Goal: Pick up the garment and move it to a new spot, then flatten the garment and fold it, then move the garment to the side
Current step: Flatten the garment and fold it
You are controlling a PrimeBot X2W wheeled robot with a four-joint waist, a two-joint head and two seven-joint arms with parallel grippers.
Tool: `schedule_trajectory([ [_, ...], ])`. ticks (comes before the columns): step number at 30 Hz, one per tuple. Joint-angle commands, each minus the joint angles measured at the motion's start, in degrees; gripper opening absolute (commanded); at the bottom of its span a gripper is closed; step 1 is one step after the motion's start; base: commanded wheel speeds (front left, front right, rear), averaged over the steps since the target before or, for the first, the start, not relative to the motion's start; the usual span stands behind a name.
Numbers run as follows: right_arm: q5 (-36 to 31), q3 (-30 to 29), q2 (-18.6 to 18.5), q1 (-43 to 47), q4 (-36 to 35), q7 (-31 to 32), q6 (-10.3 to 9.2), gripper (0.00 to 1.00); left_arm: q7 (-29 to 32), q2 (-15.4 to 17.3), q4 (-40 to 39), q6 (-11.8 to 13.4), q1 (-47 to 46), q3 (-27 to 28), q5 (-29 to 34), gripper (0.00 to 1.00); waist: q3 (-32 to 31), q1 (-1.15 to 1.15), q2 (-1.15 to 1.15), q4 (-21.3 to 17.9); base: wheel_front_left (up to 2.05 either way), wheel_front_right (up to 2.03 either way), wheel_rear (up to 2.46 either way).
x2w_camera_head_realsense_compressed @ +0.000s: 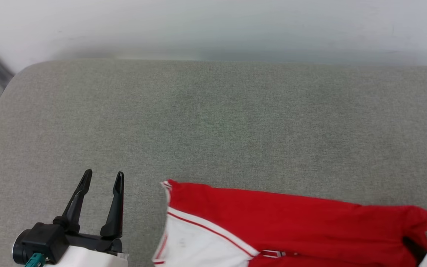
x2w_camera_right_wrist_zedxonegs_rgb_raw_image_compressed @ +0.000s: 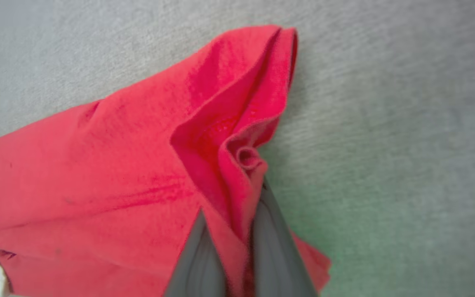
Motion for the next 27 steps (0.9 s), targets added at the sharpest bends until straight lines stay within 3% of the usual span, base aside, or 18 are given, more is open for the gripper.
schedule_trajectory([
  [1, -1.16, -1.44, -1.3, -0.82, 0.55, -1.06, -0.13, 0.0, -0.39, 0.26, 0.13, -0.08, 0.35, -0.19, -0.15, 1.0, -0.16, 0.0, 0.0, -0.13, 0.0, 0.0, 0.0],
  [8, -7.99, -8.87, -4.14, -4.35, 4.45, -6.46, -0.11, 0.0, -0.39, 0.6, 0.25, -0.08, 0.63, -0.39, -0.19, 1.0, -0.88, 0.0, 0.0, -0.51, 0.0, 0.0, 0.0],
  [13, -9.45, -8.76, -3.55, -4.76, 2.48, -6.31, -0.1, 0.0, -0.39, 0.58, 0.35, -0.08, 1.04, -0.34, -0.28, 1.0, -1.72, 0.0, 0.0, -0.86, 0.0, 0.0, 0.0],
  [21, -7.89, -3.0, -0.83, -0.08, -9.7, 0.61, -0.1, 0.0, -0.39, -0.36, 0.46, -0.08, 2.05, -0.01, -0.3, 1.0, -3.4, 0.0, 0.0, -1.66, 0.0, 0.0, 0.0],
  [27, -4.97, 1.43, 3.43, 4.57, -21.5, 8.54, -0.1, 0.0, -0.39, -1.17, 0.72, -0.08, 2.45, -0.5, -0.42, 1.0, -3.79, 0.0, 0.0, -1.5, 0.0, 0.0, 0.0],
])
